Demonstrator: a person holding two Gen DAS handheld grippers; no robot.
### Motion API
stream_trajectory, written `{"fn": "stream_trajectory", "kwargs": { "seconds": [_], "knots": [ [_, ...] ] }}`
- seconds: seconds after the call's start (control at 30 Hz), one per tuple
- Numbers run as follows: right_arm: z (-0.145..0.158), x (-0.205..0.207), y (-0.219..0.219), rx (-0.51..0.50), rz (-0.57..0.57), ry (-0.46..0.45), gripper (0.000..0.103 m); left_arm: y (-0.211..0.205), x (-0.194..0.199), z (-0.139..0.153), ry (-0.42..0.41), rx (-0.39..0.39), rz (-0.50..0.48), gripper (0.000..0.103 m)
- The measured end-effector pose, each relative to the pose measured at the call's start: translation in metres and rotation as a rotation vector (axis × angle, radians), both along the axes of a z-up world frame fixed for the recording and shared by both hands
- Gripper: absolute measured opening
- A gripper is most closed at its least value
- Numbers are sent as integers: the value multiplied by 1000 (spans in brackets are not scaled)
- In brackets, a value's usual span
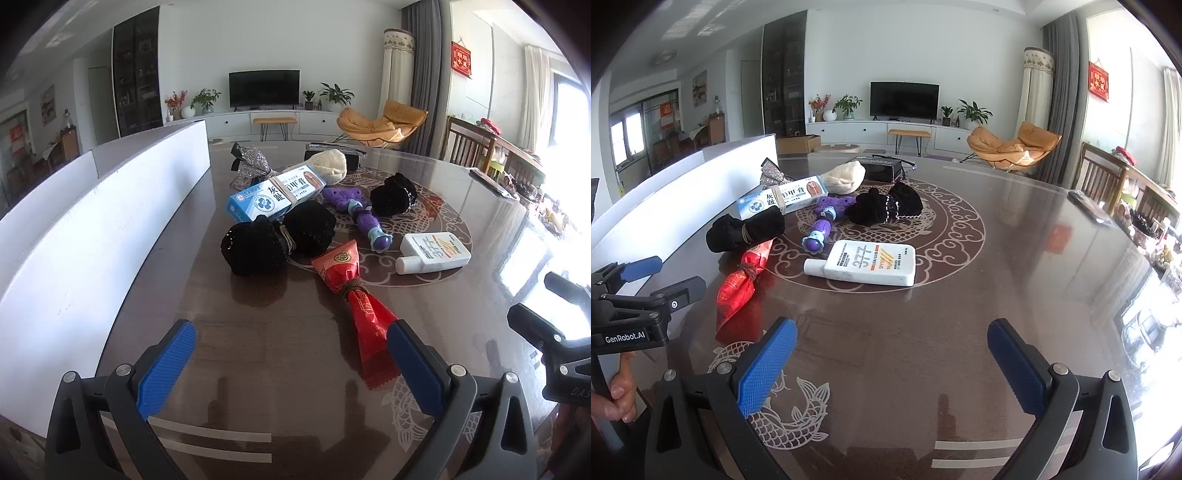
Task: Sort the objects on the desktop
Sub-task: 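Move left tool toward red snack bag while right tool approaches white sunscreen bottle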
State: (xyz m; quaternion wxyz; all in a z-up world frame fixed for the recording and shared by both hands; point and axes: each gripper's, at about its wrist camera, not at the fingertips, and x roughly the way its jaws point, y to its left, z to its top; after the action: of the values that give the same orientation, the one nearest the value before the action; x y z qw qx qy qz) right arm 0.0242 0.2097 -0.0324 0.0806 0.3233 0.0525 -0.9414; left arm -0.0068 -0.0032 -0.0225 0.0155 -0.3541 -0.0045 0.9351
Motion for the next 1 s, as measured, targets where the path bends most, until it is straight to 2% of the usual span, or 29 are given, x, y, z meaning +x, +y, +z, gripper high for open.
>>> {"fn": "stream_trajectory", "kwargs": {
  "seconds": [0.47, 0.63, 0.8, 1.0],
  "knots": [
    [-4, -5, -4, 7, 24, -32, 103, 17, -12, -3, -59, -44, -31, 103],
    [-8, -11, -5, 15, 36, -59, 103, 16, -26, -6, -131, -28, -40, 103],
    [-15, -28, -9, 47, 63, -144, 103, 18, -45, -5, -166, -43, -43, 103],
    [-32, -57, -12, 39, 66, -276, 103, 13, -76, -15, -205, 41, -60, 103]
  ]
}}
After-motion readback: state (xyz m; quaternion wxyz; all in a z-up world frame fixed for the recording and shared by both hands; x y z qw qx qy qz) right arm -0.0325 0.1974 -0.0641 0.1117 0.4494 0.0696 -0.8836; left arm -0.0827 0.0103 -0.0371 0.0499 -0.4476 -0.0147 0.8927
